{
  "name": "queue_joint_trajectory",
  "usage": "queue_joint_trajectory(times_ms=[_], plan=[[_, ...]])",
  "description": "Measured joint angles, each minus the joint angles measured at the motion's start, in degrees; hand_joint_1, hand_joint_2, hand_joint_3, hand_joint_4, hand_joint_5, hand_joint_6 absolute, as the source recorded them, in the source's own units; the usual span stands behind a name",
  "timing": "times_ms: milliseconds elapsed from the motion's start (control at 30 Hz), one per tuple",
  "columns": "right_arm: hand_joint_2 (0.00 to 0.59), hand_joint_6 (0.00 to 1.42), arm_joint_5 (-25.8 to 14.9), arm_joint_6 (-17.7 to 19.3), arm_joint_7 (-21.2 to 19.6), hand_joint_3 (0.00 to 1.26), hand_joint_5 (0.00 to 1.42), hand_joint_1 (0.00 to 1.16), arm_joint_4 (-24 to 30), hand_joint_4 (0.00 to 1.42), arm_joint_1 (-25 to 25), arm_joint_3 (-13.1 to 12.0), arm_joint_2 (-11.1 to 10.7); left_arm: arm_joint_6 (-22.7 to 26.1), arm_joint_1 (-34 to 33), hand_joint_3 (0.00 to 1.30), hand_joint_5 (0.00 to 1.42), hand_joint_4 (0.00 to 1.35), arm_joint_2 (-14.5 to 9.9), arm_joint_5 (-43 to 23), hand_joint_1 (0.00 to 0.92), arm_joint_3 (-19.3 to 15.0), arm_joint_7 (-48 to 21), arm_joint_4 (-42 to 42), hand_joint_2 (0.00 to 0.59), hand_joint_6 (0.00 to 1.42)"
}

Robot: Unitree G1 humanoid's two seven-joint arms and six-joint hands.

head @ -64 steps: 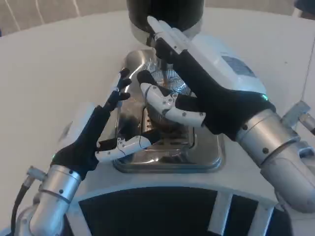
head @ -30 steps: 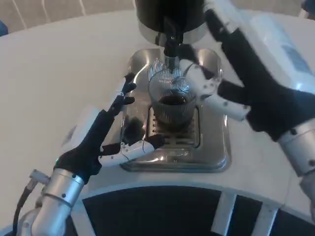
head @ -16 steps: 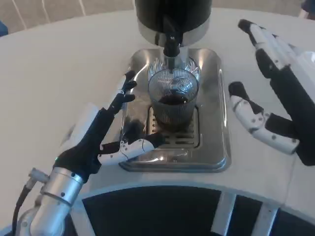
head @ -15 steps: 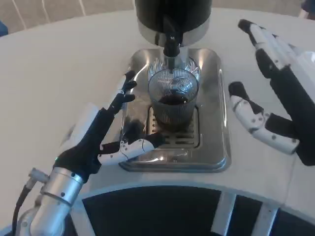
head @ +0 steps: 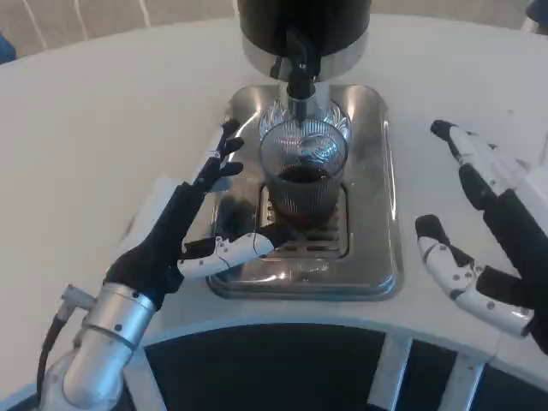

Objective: Grasp the cup under the faucet to collect the drink, then remove the cup.

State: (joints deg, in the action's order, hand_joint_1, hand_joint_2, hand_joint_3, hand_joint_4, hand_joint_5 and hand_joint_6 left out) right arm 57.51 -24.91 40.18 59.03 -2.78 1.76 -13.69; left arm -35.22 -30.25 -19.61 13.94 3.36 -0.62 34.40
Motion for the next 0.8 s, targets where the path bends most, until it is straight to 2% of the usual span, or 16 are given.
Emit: queue_joint_trajectory(times_ms=[200, 467, 600, 800], plan=[[0.577, 0.00, 3.0, 4.6, 2.3, 0.00, 0.00, 0.35, 0.0, 0.00, 2.4, -1.2, 5.4, -1.5, -2.7, 0.00, 0.19, 0.00, 0.6, 0.2, 0.428, 0.2, 0.2, 4.9, 0.049, 0.22], [0.571, 0.00, 5.4, 10.5, 4.0, 0.00, 0.00, 0.36, 0.0, 0.00, 5.8, -3.0, 10.5, -3.6, -7.1, 0.00, 0.20, 0.00, 1.2, 0.2, 0.434, 0.3, 0.6, 11.6, 0.052, 0.23], [0.569, 0.00, 7.7, 12.8, 4.5, 0.00, 0.00, 0.35, 0.0, 0.00, 7.5, -3.2, 11.2, -4.2, -8.0, 0.00, 0.20, 0.00, 1.7, 0.2, 0.435, 0.3, 0.6, 13.3, 0.052, 0.23], [0.568, 0.00, 11.0, 13.3, 5.1, 0.00, 0.00, 0.35, 0.1, 0.00, 11.5, -2.5, 11.4, -4.9, -8.8, 0.00, 0.20, 0.00, 1.8, 0.0, 0.436, 0.3, 0.6, 14.7, 0.052, 0.24]])
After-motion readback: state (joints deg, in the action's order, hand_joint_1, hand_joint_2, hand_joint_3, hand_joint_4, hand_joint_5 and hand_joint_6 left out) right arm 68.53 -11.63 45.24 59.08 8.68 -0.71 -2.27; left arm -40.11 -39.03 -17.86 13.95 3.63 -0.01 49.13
